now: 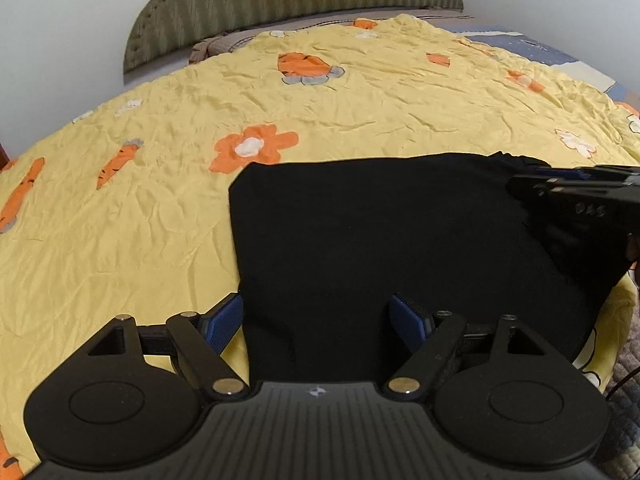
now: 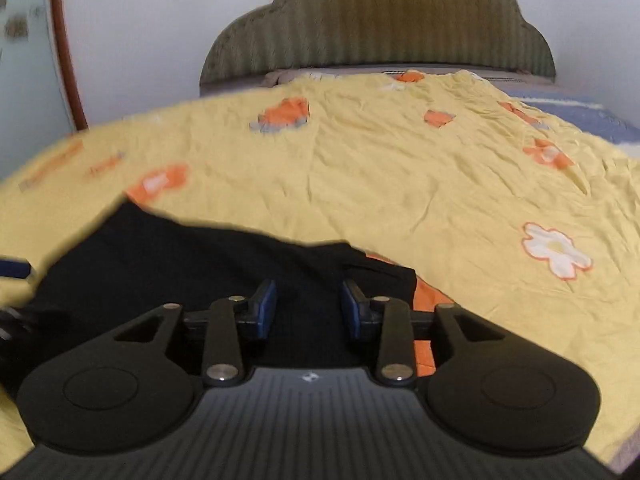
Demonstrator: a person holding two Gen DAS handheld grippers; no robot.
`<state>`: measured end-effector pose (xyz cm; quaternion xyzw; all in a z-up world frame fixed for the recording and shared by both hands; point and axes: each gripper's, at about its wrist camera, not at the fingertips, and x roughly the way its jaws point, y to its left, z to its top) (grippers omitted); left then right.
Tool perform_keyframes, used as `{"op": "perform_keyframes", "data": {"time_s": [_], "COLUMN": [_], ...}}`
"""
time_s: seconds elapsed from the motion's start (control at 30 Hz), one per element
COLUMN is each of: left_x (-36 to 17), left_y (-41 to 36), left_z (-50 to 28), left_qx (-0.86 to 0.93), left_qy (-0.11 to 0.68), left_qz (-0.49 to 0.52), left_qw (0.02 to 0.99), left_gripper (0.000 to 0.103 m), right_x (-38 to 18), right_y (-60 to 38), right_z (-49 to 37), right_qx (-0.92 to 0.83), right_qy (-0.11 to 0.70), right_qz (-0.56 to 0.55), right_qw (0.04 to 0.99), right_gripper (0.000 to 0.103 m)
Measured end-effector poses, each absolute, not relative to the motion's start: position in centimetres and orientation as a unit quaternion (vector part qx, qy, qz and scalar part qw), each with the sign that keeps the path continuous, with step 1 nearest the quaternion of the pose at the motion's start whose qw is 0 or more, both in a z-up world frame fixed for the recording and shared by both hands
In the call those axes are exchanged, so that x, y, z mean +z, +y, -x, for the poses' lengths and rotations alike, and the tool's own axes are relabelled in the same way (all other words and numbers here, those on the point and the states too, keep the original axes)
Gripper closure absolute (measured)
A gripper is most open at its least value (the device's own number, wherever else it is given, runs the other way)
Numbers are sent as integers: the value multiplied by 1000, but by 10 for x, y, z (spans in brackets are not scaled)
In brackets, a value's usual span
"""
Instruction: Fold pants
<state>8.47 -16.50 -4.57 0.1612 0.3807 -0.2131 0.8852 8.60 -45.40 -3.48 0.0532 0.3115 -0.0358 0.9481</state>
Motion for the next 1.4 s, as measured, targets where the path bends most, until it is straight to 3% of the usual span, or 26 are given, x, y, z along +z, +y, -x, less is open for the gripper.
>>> {"op": "perform_keyframes", "data": {"time_s": [0.17, 0.43, 0.5, 0.67, 1.23, 1.4], "left_x": [-37, -36, -36, -35, -25, -32], "left_y": [-167, -168, -168, -165, -142, -138], "left_z": [-87, -95, -93, -89, -68, -60], "left_qx": [-188, -167, -163, -152, -158, -137], "left_qy": [366, 383, 382, 382, 374, 374], "left_qz": [-175, -158, -158, -156, -125, -143], "left_qw": [894, 895, 896, 898, 905, 906], "left_gripper": [23, 23, 23, 23, 22, 18], "right_x": [-12, 7, 8, 11, 14, 18], "right_y": [-451, -430, -418, -394, -354, -338], "right_z": [-61, -17, -10, 1, 25, 36], "right_qx": [-55, -54, -52, -52, -68, -52], "right_qy": [264, 226, 226, 230, 244, 239], "right_qz": [-80, -115, -102, -89, -70, -53], "right_qw": [960, 966, 967, 968, 965, 968], "right_gripper": [62, 27, 13, 0, 0, 0]}}
